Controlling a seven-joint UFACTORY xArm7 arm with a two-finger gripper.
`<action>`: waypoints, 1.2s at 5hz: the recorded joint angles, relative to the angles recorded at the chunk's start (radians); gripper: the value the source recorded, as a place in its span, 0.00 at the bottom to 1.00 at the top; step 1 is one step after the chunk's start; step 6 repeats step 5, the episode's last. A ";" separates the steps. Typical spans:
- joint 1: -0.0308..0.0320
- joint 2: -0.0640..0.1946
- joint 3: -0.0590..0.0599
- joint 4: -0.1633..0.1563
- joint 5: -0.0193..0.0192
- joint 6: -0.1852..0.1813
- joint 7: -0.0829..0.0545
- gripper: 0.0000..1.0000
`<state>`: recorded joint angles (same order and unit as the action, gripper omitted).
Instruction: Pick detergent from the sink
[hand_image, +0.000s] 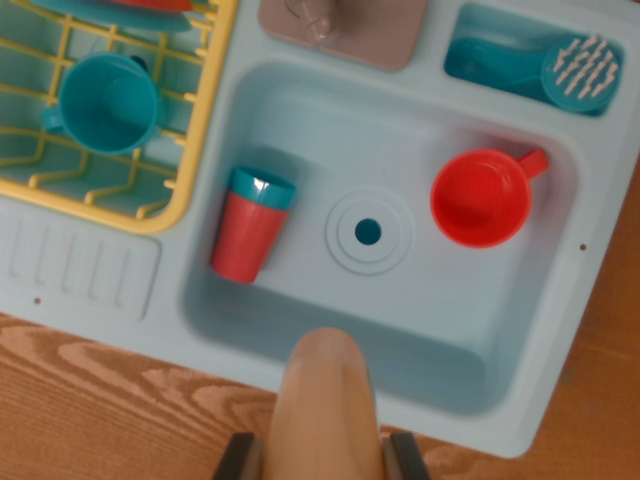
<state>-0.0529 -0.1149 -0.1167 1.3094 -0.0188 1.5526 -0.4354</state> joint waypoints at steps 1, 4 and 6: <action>0.0001 -0.005 0.000 0.014 -0.0006 0.019 0.000 1.00; 0.0002 -0.009 0.000 0.022 -0.0010 0.031 0.001 1.00; 0.0003 -0.010 0.000 0.026 -0.0012 0.036 0.001 1.00</action>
